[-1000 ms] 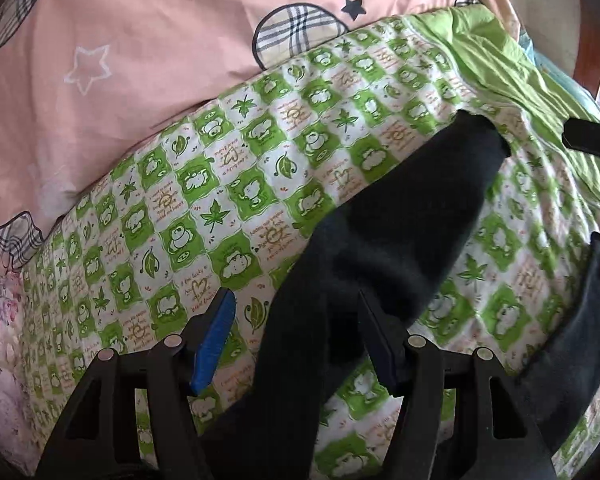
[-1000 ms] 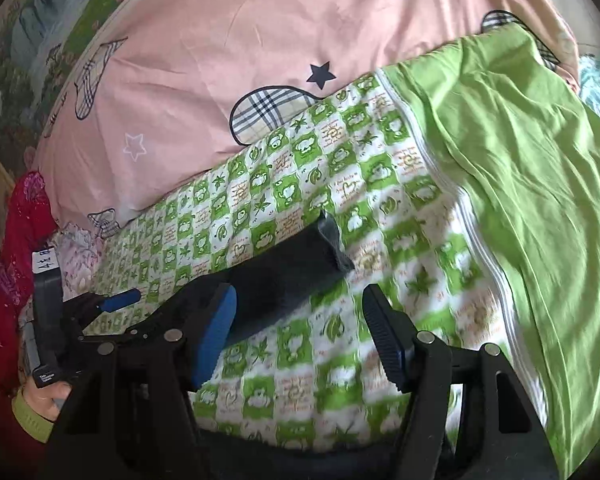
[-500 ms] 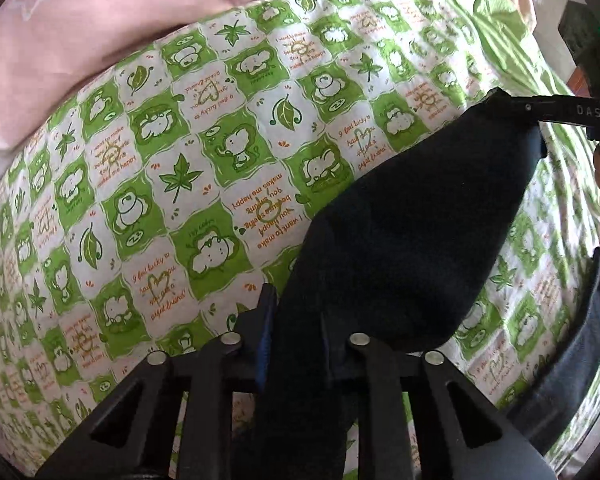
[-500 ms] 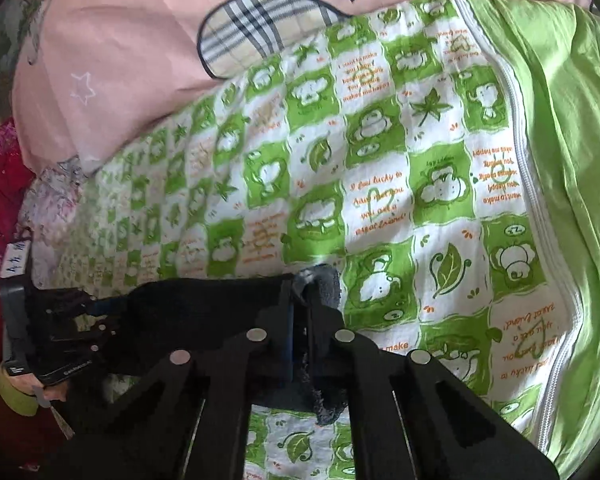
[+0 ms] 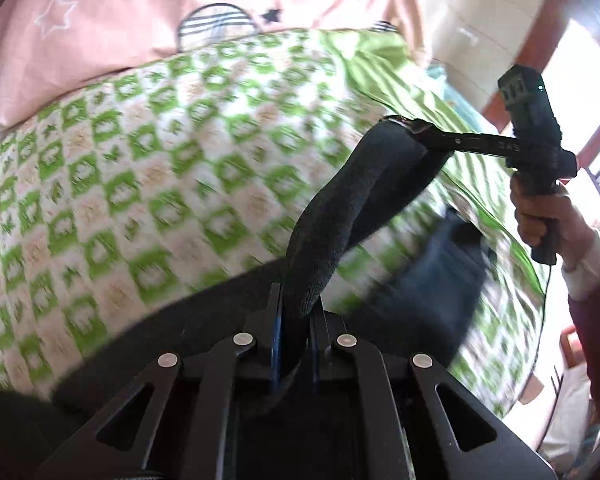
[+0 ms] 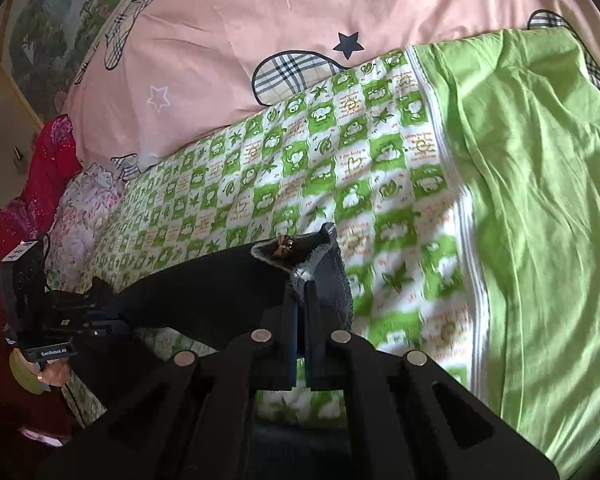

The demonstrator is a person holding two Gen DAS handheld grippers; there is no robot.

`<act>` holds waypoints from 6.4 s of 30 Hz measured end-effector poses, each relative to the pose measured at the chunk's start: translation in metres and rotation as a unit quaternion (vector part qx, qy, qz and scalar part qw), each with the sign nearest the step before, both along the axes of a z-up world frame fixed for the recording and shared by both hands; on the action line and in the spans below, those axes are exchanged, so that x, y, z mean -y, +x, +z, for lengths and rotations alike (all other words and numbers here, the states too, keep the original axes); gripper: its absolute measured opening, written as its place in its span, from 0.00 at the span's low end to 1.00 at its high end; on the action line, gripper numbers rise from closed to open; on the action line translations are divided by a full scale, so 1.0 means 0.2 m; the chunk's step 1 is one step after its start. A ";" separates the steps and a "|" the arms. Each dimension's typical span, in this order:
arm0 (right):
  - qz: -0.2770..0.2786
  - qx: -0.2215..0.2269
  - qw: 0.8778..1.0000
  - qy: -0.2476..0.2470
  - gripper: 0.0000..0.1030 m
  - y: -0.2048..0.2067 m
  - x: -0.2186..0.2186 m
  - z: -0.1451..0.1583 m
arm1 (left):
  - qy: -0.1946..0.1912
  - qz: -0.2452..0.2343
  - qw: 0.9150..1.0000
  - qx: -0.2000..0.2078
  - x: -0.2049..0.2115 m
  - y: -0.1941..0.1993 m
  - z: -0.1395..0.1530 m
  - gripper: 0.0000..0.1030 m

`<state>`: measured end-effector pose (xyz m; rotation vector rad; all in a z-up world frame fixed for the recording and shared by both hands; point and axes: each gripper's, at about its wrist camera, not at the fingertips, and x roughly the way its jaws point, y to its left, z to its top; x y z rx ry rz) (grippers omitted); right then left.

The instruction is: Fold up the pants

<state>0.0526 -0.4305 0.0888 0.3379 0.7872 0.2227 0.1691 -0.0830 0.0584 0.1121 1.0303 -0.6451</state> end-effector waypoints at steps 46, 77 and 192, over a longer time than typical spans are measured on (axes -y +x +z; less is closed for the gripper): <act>0.186 0.058 0.981 -0.015 0.51 -0.53 -1.41 -0.12 | 0.074 0.296 0.940 -0.155 -1.01 -0.08 0.01 0.53; 0.332 0.025 0.937 -0.110 0.05 -0.19 -1.90 -0.19 | 0.020 0.313 0.942 -0.121 -1.26 -0.20 0.13 0.04; 0.360 -0.025 0.913 -0.192 0.33 -0.41 -1.98 -0.31 | -0.062 0.447 0.892 0.030 -1.87 -1.12 -0.28 0.27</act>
